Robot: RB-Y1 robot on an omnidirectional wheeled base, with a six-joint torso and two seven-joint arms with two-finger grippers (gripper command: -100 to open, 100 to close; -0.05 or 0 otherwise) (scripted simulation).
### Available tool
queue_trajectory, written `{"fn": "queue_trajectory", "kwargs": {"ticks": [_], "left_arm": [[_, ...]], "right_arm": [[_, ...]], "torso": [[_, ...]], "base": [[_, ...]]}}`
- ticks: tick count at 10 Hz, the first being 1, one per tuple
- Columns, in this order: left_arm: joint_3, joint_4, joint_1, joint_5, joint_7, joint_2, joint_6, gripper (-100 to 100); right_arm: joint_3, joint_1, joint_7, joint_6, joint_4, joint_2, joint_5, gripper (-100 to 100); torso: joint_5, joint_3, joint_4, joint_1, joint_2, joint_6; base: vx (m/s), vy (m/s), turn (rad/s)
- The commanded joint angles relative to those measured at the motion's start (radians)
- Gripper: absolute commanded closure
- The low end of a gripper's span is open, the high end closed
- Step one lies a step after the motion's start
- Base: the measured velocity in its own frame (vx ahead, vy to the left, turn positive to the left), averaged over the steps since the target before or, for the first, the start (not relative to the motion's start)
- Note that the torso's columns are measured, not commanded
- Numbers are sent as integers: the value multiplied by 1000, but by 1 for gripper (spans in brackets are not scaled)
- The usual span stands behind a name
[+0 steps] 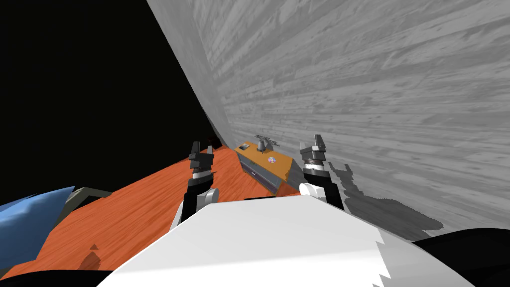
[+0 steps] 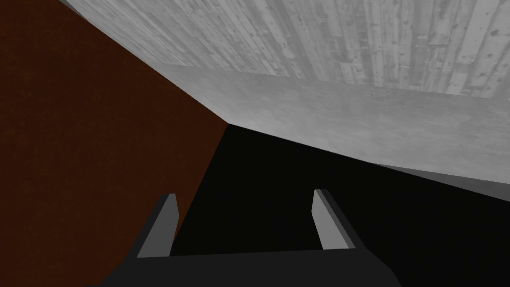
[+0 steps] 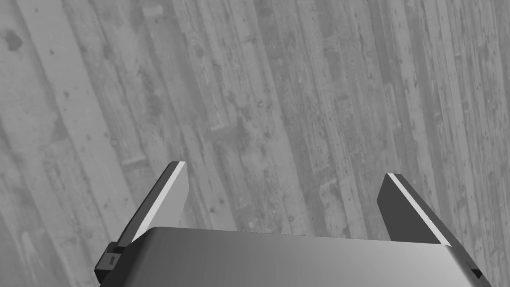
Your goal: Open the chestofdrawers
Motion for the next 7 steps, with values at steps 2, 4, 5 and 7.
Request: {"fn": "queue_trajectory", "kwargs": {"ticks": [2, 4, 5, 7], "left_arm": [[0, 0, 0, 0, 0, 0, 0, 0], [0, 0, 0, 0, 0, 0, 0, 0], [0, 0, 0, 0, 0, 0, 0, 0], [0, 0, 0, 0, 0, 0, 0, 0]], "right_arm": [[0, 0, 0, 0, 0, 0, 0, 0], [0, 0, 0, 0, 0, 0, 0, 0], [0, 0, 0, 0, 0, 0, 0, 0], [0, 0, 0, 0, 0, 0, 0, 0]], "torso": [[0, -209, 105, 0, 104, 0], [0, -497, 248, 0, 248, 0], [0, -644, 322, 0, 322, 0], [0, -939, 470, 0, 470, 0]], "base": [[0, 0, 0], [0, 0, 0], [0, 0, 0], [0, 0, 0]]}}
